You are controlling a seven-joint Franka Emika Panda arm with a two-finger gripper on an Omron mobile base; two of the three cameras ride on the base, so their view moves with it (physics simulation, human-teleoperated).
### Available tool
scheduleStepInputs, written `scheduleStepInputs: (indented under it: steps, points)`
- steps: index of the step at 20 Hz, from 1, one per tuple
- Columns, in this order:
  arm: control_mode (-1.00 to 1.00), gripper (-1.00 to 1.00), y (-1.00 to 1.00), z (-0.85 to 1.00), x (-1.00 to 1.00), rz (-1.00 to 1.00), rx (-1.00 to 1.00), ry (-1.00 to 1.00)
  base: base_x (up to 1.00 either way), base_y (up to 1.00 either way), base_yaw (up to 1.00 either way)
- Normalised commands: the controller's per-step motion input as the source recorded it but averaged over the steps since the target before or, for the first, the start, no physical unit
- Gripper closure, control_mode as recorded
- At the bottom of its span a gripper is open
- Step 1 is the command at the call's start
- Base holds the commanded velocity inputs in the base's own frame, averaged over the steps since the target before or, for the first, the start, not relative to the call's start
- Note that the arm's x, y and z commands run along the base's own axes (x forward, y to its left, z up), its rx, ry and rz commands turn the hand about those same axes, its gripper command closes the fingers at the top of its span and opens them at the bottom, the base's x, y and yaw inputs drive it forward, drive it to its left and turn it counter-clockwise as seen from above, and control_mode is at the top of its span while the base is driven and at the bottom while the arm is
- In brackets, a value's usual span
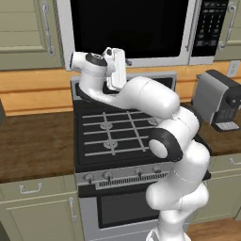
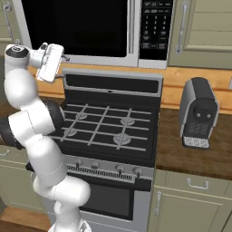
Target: Pick the garlic from the sink and place it in the bowl. Then pick the bowl and place it in the microwave. Then close the microwave door and press the start button.
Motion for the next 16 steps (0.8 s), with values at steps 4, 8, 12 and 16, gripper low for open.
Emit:
scheduleStepInputs:
  steps: [4, 8, 12, 16]
  points:
    - [-1.00, -1.00, -0.95, 0.01, -0.82, 0.11, 0.11, -0.13, 0.00, 0.00, 0.00]
    - [-1.00, -1.00, -1.00, 0.01, -0.66, 0.15, 0.12, -0.13, 0.00, 0.00, 0.00]
    - [-1.00, -1.00, -1.00, 0.10, -0.56, 0.20, 0.12, -0.13, 0.00, 0.00, 0.00]
    - [-1.00, -1.00, -1.00, 0.31, -0.23, 0.25, 0.12, -0.17, 0.00, 0.00, 0.00]
